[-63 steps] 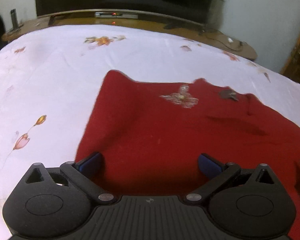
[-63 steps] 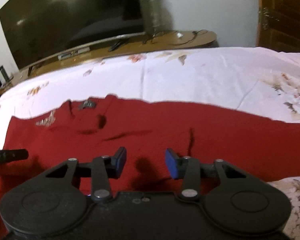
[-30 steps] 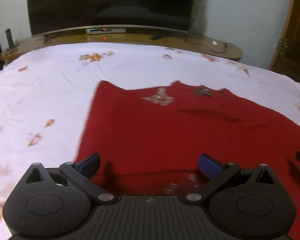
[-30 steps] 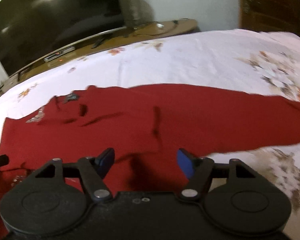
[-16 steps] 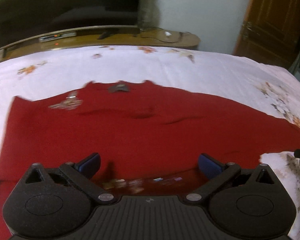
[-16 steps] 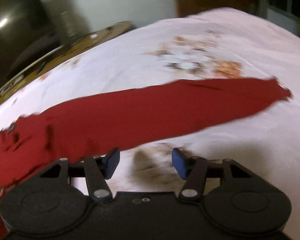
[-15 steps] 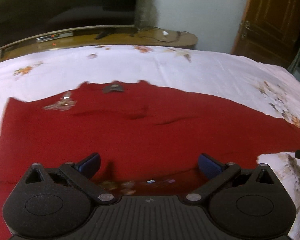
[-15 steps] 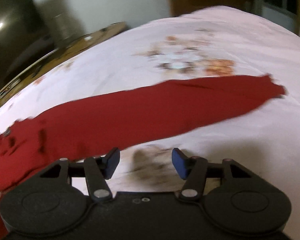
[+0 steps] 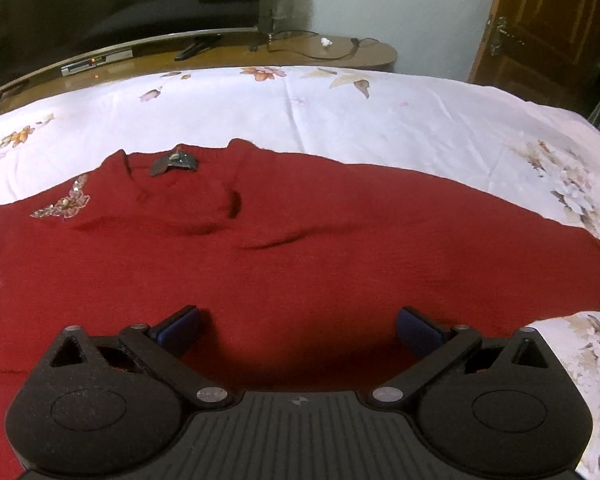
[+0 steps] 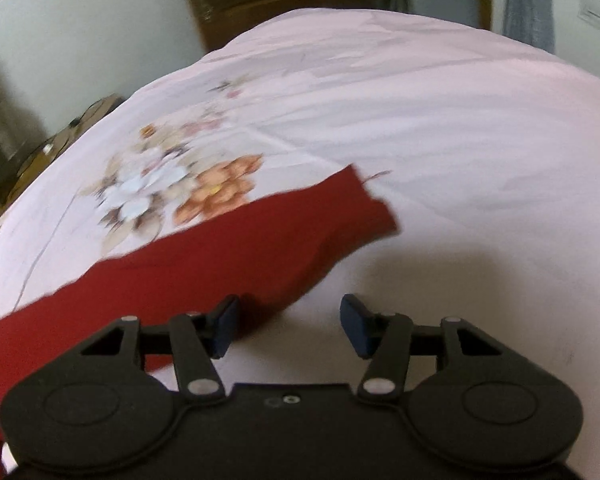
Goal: Fold small clothes
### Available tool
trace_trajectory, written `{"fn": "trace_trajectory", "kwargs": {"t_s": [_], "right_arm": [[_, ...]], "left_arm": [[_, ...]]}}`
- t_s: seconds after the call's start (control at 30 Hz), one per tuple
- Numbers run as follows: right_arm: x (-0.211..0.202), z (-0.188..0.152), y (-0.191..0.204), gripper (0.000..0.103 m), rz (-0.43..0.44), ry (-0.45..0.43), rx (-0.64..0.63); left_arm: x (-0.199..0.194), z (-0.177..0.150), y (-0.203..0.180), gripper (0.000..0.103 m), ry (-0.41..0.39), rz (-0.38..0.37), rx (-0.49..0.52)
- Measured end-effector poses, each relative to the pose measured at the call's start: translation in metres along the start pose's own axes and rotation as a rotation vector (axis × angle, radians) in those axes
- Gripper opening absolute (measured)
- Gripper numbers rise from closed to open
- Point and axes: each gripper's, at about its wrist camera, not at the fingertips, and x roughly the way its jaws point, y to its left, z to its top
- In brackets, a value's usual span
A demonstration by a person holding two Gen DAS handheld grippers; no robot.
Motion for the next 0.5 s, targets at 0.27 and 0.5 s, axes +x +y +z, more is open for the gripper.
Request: {"fn": "trace_trajectory", "kwargs": {"t_s": [0.27,0.5], "right_arm": [[0.01,0.014,-0.002,0.008,-0.019,-0.042,0.012],[-0.02,0.013,0.032,0.006,0.051,-0.145,-0.069]], "left_arm": [[0.002,0.0,0.005,0.103,-0.002,0.008,-0.007],[-0.011,0.002,0.021,0.103,-0.036,0.007,-0.027]]}}
